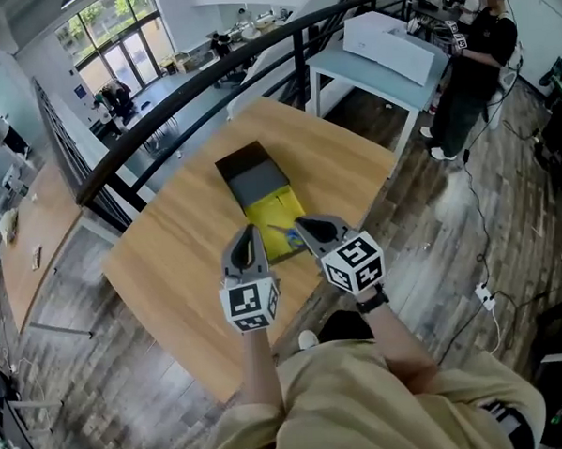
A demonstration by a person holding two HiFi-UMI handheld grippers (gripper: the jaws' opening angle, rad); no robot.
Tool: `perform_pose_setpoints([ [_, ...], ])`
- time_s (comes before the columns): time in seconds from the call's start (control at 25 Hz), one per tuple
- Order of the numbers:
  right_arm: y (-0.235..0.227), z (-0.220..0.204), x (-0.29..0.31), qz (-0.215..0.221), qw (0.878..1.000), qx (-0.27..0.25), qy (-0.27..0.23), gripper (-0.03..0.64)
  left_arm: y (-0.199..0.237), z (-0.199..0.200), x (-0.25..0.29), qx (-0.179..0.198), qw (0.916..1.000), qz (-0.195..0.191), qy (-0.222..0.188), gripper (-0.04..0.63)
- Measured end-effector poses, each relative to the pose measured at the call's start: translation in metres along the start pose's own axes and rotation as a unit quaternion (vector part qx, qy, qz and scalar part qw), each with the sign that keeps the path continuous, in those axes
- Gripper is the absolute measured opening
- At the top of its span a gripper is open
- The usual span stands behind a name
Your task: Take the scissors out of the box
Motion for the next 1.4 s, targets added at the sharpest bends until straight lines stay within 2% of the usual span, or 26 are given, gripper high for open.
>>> perform_pose_setpoints([
  [0.12, -0.011, -0.029, 0.015, -0.002, 0.999, 0.009, 0.05, 0.014, 0.007, -0.025, 0.009, -0.013, 0.9996, -0.016, 0.02, 0.011],
  [0.28, -0.028, -0.067, 0.038, 0.006, 0.99, -0.023, 0.139, 0.014, 0.014, -0.052, 0.026, -0.036, 0.9987, -0.022, 0.03, 0.011],
  [0.48, -0.05, -0.12, 0.068, 0.035, 0.969, -0.031, 0.243, 0.014, 0.026, -0.087, 0.052, -0.042, 0.9974, -0.017, 0.055, 0.011],
  [0.64, -0.068, -0.16, 0.082, 0.053, 0.943, -0.049, 0.326, 0.014, 0.028, -0.111, 0.074, -0.047, 0.9962, -0.01, 0.073, 0.011],
  [0.88, -0.079, -0.206, 0.104, 0.086, 0.914, -0.043, 0.394, 0.014, 0.038, -0.138, 0.094, -0.061, 0.9935, -0.003, 0.097, 0.011],
  [1.12, -0.085, -0.235, 0.131, 0.12, 0.886, -0.064, 0.443, 0.024, 0.054, -0.153, 0.107, -0.069, 0.9912, 0.009, 0.113, 0.011],
  [1.16, -0.086, -0.239, 0.135, 0.124, 0.882, -0.062, 0.45, 0.045, 0.056, -0.156, 0.108, -0.07, 0.9908, 0.011, 0.116, 0.011],
  [1.24, -0.086, -0.251, 0.14, 0.133, 0.871, -0.055, 0.47, 0.136, 0.06, -0.162, 0.109, -0.073, 0.99, 0.013, 0.12, 0.011],
  [1.4, -0.087, -0.266, 0.145, 0.143, 0.855, -0.054, 0.495, 0.149, 0.064, -0.167, 0.111, -0.076, 0.9892, 0.017, 0.124, 0.011],
])
Point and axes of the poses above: the fingertips, and each gripper's own axes: x forward along the fingers, y to its left, z out of its top, the point moved 6 cm from there along -x, backward along the fingers, and after that the axes turned 10 degrees about -y, right-handed, at the moved point
